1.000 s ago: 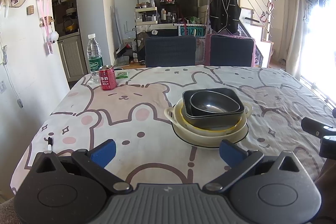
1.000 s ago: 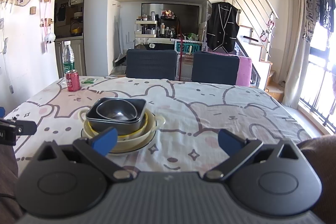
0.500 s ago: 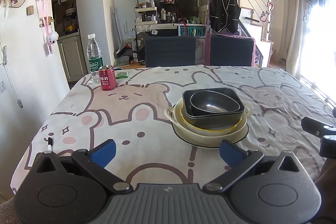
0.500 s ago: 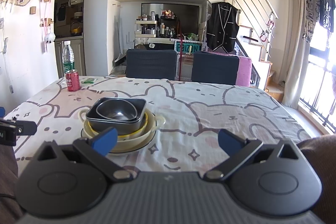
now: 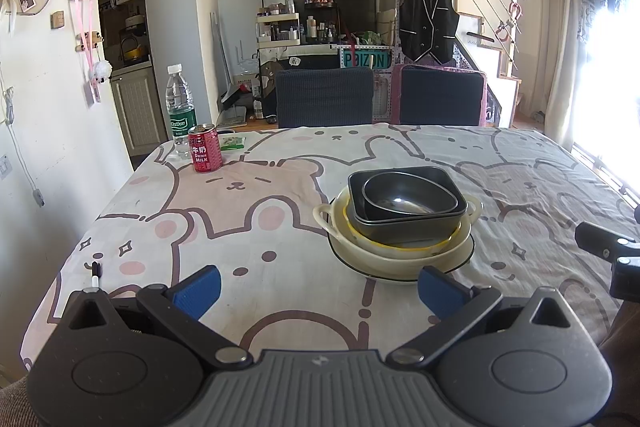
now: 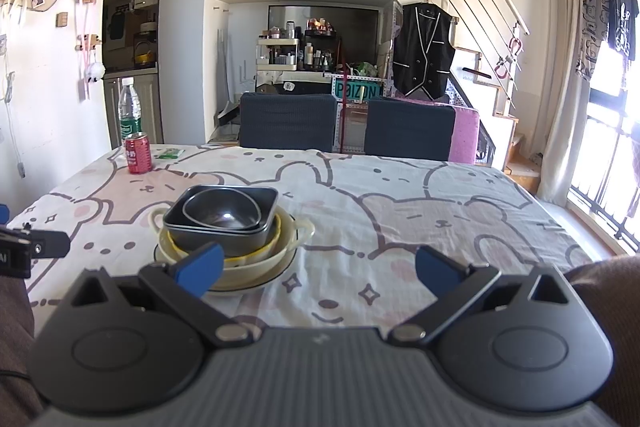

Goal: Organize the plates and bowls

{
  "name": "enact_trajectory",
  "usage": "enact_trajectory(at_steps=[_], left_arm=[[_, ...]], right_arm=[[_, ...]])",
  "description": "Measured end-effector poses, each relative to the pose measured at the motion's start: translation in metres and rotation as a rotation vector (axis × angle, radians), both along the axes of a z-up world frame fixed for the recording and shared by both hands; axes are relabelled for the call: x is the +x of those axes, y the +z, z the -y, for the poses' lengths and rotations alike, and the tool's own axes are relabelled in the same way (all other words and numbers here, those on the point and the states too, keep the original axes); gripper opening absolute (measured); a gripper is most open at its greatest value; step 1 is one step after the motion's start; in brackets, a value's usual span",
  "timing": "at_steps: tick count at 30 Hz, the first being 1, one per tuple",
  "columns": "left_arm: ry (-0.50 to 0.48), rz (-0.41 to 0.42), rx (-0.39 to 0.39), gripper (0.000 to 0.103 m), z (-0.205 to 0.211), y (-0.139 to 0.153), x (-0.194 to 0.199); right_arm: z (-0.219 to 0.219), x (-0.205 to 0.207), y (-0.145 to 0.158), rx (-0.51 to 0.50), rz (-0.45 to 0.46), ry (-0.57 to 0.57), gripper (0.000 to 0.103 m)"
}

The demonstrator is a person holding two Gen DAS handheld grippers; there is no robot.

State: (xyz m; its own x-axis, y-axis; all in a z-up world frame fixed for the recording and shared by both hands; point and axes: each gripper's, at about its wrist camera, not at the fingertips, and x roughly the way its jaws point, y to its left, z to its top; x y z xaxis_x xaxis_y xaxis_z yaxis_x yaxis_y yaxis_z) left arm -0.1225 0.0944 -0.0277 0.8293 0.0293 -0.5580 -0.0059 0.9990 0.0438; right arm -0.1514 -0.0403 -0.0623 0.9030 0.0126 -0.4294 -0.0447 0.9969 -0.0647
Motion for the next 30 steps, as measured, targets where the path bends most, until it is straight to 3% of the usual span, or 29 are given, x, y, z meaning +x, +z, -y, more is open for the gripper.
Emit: enact_trajectory(at_steps=[30], left_arm=[[-0.002, -0.002, -0.007, 0.103, -0.0019, 0.0004, 0.0001]], right_arm=[[-0.0007, -0.0003, -0.0002, -0.001, -0.003, -0.001, 0.103]])
